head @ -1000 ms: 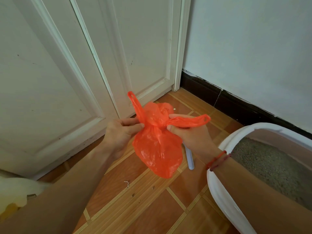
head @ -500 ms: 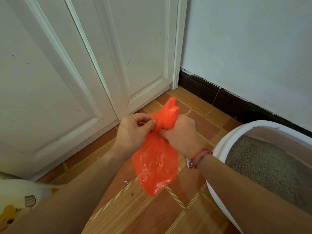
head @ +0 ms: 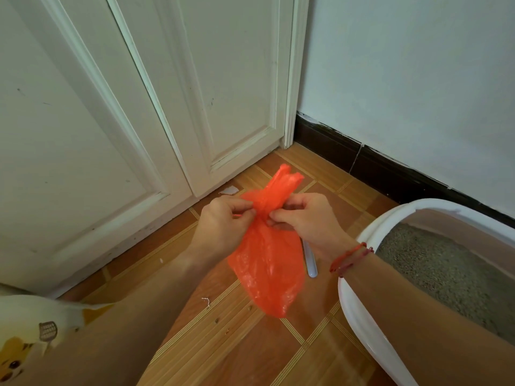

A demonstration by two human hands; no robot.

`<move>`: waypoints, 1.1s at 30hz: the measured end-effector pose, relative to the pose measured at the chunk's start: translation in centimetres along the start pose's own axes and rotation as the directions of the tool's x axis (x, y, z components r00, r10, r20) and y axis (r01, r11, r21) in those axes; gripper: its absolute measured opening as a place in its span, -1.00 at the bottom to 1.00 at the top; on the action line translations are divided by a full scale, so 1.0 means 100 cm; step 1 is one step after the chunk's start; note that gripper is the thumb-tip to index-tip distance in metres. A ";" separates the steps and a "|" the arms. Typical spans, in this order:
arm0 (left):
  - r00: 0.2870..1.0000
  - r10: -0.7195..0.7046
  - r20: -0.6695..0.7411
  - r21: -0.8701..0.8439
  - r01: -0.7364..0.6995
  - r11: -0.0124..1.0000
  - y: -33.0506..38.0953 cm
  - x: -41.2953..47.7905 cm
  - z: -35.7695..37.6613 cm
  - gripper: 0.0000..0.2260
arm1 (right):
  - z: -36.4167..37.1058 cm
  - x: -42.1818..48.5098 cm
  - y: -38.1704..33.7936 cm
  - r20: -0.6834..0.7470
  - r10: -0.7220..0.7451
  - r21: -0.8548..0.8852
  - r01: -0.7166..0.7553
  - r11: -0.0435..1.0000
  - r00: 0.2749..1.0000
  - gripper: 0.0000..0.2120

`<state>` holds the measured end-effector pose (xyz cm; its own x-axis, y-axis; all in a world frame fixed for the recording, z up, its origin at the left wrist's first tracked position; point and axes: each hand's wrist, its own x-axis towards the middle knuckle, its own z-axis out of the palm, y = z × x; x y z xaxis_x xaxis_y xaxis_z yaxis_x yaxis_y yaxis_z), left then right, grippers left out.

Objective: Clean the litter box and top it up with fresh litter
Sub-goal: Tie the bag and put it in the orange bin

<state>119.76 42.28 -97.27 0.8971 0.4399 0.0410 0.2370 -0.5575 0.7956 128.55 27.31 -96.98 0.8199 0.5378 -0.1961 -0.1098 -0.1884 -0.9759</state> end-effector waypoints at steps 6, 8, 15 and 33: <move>0.996 -0.087 -0.020 0.164 0.089 0.982 0.000 0.002 -0.005 -0.80 | 0.009 -0.004 -0.004 0.025 -0.155 -0.226 0.157 0.961 0.988 -0.86; 0.991 -0.114 0.064 0.046 0.111 0.993 0.002 0.000 -0.007 -0.86 | 0.013 -0.004 -0.006 -0.038 -0.190 -0.293 0.171 0.941 0.981 -0.89; 0.997 -0.028 0.076 0.022 0.026 0.999 -0.003 -0.002 -0.003 -0.68 | 0.018 -0.003 -0.011 -0.005 -0.212 -0.340 0.198 0.920 0.977 -0.88; 0.975 0.220 -0.033 0.193 -0.210 0.958 -0.040 0.019 -0.004 -0.84 | -0.006 0.011 0.037 -0.022 -0.270 -0.578 0.208 0.789 0.963 -0.51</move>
<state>120.40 45.59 -100.10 0.9145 0.3291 0.2352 0.1104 -0.7625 0.6376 129.40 26.76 -100.72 0.8315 0.5503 0.0766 0.4084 -0.5118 -0.7558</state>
